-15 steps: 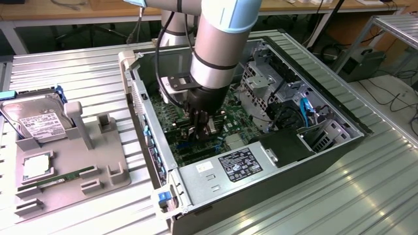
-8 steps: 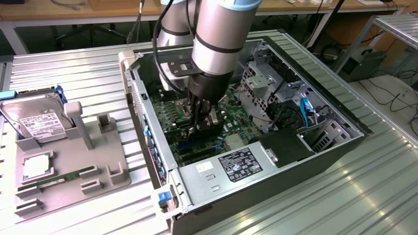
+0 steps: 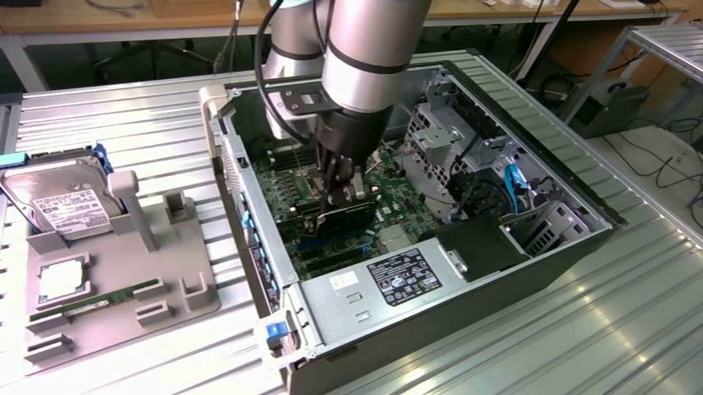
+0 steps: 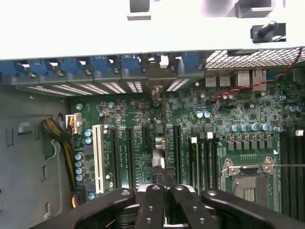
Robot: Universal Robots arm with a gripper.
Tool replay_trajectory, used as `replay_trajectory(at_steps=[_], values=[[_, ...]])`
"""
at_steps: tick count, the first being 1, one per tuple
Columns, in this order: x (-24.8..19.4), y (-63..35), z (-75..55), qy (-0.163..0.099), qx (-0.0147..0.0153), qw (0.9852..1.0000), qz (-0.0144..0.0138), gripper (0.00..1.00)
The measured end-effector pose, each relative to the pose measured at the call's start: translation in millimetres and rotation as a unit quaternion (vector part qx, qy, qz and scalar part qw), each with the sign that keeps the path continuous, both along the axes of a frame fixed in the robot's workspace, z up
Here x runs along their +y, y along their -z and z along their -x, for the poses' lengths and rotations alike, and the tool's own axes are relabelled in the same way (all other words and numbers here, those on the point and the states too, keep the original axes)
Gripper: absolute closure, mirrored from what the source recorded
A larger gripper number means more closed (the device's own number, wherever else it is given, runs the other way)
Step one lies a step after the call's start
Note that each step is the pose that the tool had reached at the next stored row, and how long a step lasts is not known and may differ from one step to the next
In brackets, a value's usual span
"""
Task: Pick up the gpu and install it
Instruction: 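Insert the gpu into the slot, then press down on the gpu until it lock into place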
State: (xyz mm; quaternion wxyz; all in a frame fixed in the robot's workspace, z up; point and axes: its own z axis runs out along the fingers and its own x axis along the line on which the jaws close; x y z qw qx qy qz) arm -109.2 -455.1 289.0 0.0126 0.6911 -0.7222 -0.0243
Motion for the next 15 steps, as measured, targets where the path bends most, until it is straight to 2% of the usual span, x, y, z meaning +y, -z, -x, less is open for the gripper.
replay_trajectory(at_steps=[2,15], values=[[1.3,0.0,0.0,0.0,0.0,1.0,0.0,0.89],[1.4,0.0,0.0,0.0,0.0,1.0,0.0,0.89]])
